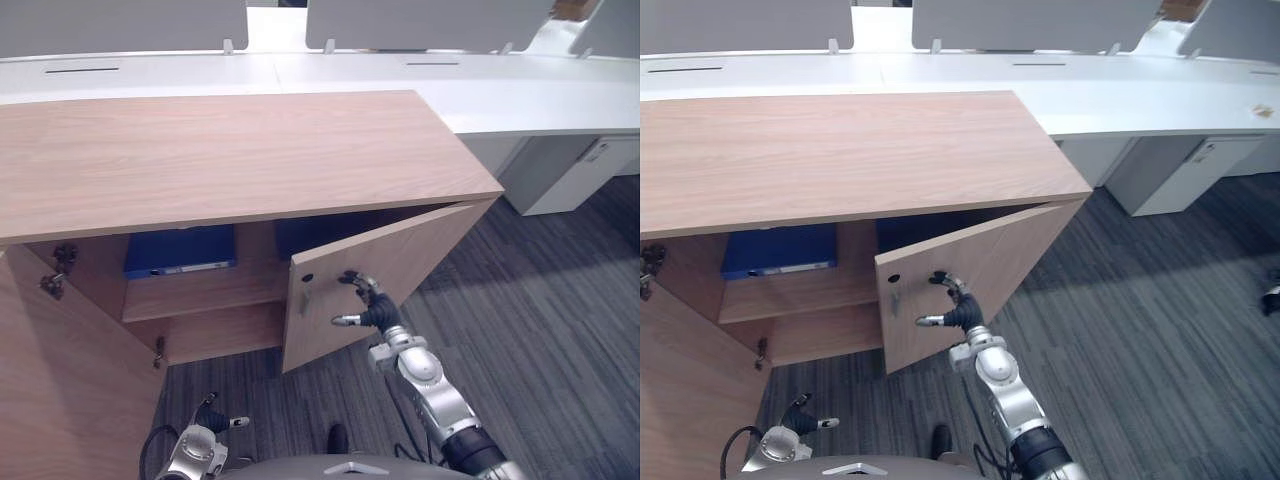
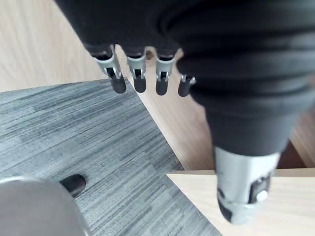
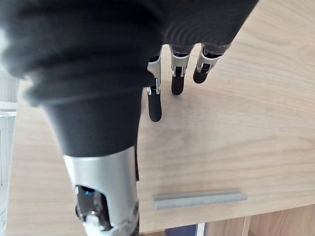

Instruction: Walk over to the cabinet, pick up the folder, carry it to the office cabinet, place the folder inside the office cabinet, then close the office cabinet door

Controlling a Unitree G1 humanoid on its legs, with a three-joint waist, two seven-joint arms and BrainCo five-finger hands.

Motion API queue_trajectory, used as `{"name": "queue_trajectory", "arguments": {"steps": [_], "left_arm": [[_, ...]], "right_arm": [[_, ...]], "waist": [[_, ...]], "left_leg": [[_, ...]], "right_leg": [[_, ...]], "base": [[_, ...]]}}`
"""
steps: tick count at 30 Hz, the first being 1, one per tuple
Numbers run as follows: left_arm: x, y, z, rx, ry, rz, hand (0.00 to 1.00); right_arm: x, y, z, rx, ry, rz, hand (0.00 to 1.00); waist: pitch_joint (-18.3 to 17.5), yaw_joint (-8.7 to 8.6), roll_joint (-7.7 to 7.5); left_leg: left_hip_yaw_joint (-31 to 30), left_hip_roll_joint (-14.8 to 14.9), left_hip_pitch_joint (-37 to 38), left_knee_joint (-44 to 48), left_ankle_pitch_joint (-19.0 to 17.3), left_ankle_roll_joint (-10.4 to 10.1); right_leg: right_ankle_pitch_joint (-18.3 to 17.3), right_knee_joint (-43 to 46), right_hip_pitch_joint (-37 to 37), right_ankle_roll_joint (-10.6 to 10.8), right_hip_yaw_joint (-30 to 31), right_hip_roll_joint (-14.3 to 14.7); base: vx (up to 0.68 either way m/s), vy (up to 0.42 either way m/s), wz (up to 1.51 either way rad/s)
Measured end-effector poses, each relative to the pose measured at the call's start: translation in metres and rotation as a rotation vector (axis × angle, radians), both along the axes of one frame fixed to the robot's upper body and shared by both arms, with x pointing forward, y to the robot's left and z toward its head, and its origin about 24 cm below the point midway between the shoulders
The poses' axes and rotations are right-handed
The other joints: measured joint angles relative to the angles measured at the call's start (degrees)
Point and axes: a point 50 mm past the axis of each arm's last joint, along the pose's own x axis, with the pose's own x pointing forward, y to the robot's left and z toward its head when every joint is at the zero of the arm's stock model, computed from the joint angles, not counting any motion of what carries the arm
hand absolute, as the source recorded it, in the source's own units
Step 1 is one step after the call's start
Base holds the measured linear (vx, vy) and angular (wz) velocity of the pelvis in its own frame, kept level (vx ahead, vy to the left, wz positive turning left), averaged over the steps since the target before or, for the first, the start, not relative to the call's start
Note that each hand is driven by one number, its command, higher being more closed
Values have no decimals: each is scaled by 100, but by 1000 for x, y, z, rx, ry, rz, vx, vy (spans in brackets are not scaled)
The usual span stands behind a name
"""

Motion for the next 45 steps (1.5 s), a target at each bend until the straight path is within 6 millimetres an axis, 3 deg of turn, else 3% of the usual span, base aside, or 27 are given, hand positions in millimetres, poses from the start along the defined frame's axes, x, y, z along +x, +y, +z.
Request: {"name": "queue_trajectory", "arguments": {"steps": [6, 10, 14, 22, 27, 36, 45], "left_arm": [[2, 1, 1, -11, -14, 30, 0], [3, 1, 2, -13, -20, 34, 0], [5, -1, 2, -18, -25, 33, 0], [5, -3, 2, -22, -24, 34, 0], [4, -7, 2, -37, -24, 46, 0], [-2, -5, 0, -66, -22, 151, 0], [-13, 3, -2, -111, -34, 403, 0]], "right_arm": [[17, -7, -5, -66, 20, -56, 0], [15, -8, -14, -63, 56, -102, 0], [-2, -15, -35, -117, 132, -124, 0], [-64, -24, -97, -234, 408, -159, 0], [-97, -28, -126, -243, 583, -204, 0], [-125, -34, -144, -224, 727, -303, 0], [-132, -38, -149, -192, 772, -355, 0]], "waist": [[34, 75, -17], [40, 82, -17], [75, 61, -56], [83, 15, -61], [71, -21, -75], [48, -60, -100], [30, -65, -109]], "left_leg": [[-280, -51, -22, -292, 267, -31], [-333, -64, -41, -305, 298, -33], [-468, -93, -25, -499, 426, -26], [-611, -146, -17, -612, 493, -20], [-727, -182, 106, -636, 509, 4], [-736, -188, 284, -996, 736, -13], [-981, -232, 314, -1103, 814, 18]], "right_leg": [[-19, 0, -19, 24, -207, -35], [-25, -1, -18, 32, -255, -49], [-49, -1, -18, 63, -375, -84], [-95, 0, 21, 117, -532, -121], [-122, 0, 189, 144, -633, -165], [-149, -1, 204, 153, -630, -175], [-207, -2, 317, 200, -873, -222]], "base": [[-34, -25, 23], [-45, -17, 8], [-25, -9, 19], [13, 3, 10], [-27, 12, 12], [-55, -12, 1], [4, 0, 11]]}}
